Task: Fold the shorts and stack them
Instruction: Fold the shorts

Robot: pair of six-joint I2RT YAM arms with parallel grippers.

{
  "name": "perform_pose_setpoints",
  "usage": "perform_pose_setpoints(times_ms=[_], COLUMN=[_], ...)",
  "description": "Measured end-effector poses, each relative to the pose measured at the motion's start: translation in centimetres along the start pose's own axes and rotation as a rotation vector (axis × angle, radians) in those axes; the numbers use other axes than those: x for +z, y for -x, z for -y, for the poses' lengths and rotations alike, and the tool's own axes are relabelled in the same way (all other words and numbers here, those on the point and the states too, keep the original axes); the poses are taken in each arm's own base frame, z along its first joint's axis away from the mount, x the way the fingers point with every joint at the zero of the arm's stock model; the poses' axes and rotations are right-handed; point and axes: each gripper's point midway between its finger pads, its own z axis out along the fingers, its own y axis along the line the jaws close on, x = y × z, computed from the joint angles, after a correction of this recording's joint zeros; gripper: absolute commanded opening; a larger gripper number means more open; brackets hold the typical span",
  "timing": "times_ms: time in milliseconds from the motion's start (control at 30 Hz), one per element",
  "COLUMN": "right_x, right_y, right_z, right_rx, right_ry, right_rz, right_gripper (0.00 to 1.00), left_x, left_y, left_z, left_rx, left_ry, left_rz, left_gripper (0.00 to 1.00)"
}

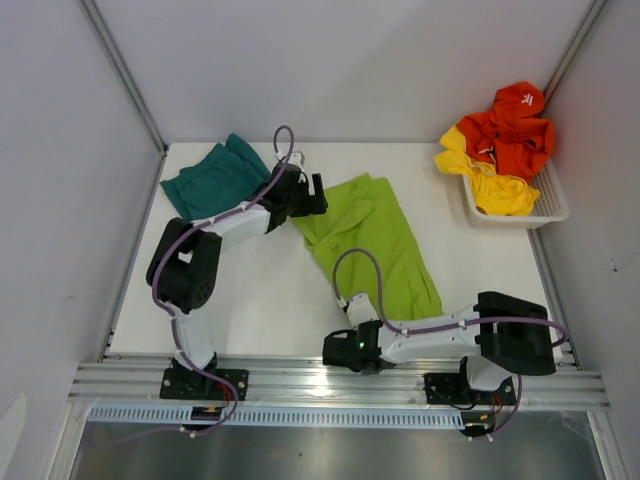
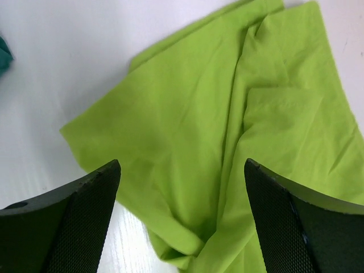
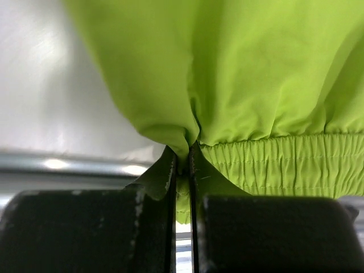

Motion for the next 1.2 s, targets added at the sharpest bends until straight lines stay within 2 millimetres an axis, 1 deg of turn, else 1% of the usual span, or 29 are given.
perform_pose_setpoints(times_ms=[33,67,100,167,200,267,300,367,433,500,567,633,667,700,800,867,900,933,967,1000,1033,1067,1133,1200], right_x=[0.3,0.6,0.9,1.3,1.5,1.4,1.2,0.5,-0.6,-1.9,-2.7,-3.0,-2.9,-2.5,-1.1,-0.3,0.0,0.4,0.6,0.8,0.9,1.0,1.3,1.7], right_y=[0.2,0.2,0.3,0.1,0.0,-0.2,-0.1,0.4,1.9,4.3,6.8,9.3,10.0,10.9,12.7,13.2,13.5,13.8,14.0,14.2,14.4,14.6,15.0,15.2], right_z=[0.6,1.2,2.0,3.2,3.7,4.4,4.4,3.9,3.2,2.7,2.7,3.4,3.9,4.7,6.7,7.8,8.3,8.8,9.2,9.5,9.7,10.0,10.6,11.1], right_rx=[0.035,0.063,0.084,0.112,0.116,0.111,0.113,0.127,0.163,0.226,0.294,0.373,0.400,0.441,0.539,0.582,0.602,0.618,0.630,0.641,0.649,0.656,0.674,0.689], right_ry=[-0.012,-0.031,-0.056,-0.102,-0.120,-0.137,-0.127,-0.075,0.005,0.098,0.172,0.232,0.244,0.253,0.261,0.270,0.269,0.271,0.276,0.281,0.284,0.291,0.299,0.302], right_rz=[-0.023,-0.046,-0.068,-0.112,-0.133,-0.157,-0.166,-0.168,-0.149,-0.108,-0.068,-0.035,-0.025,-0.021,-0.017,-0.024,-0.023,-0.023,-0.023,-0.021,-0.019,-0.016,-0.007,-0.003], right_gripper=[0.03,0.12,0.30,0.41,0.55,0.64,0.67,0.71,0.74,0.75,0.75,0.76,0.76,0.75,0.76,0.75,0.75,0.75,0.75,0.75,0.75,0.75,0.75,0.74], left_x=[0.2,0.4,0.7,1.3,1.5,2.2,2.5,2.8,3.1,3.5,4.2,4.8,5.0,5.4,6.3,6.9,7.1,7.2,7.2,7.3,7.4,7.4,7.4,7.3], left_y=[-0.5,-0.9,-1.2,-1.9,-2.2,-2.8,-3.0,-3.2,-3.0,-2.5,-1.7,-1.0,-0.9,-0.8,-0.4,-0.3,-0.5,-0.8,-1.1,-1.4,-1.5,-1.7,-2.1,-3.0], left_z=[-0.2,-0.5,-0.6,-1.0,-1.2,-1.9,-2.3,-3.3,-4.2,-4.8,-4.9,-4.5,-4.2,-3.9,-2.5,-1.4,-0.9,-0.4,0.1,0.6,0.9,1.3,1.7,0.9], left_rx=[-0.007,-0.014,-0.016,-0.020,-0.021,-0.033,-0.041,-0.068,-0.105,-0.139,-0.171,-0.198,-0.207,-0.217,-0.229,-0.230,-0.230,-0.232,-0.234,-0.234,-0.239,-0.240,-0.238,-0.239], left_ry=[-0.005,-0.005,-0.005,-0.002,0.002,0.013,0.016,0.020,0.020,0.012,-0.006,-0.033,-0.048,-0.061,-0.102,-0.129,-0.137,-0.147,-0.156,-0.169,-0.179,-0.190,-0.209,-0.196], left_rz=[-0.014,-0.026,-0.034,-0.052,-0.061,-0.079,-0.088,-0.104,-0.113,-0.113,-0.102,-0.089,-0.089,-0.091,-0.094,-0.098,-0.101,-0.106,-0.114,-0.119,-0.123,-0.126,-0.125,-0.116], left_gripper=[0.91,0.91,0.91,0.91,0.91,0.92,0.93,0.97,0.99,0.99,0.99,0.99,0.98,0.98,0.91,0.77,0.68,0.50,0.42,0.31,0.08,0.00,0.00,0.00])
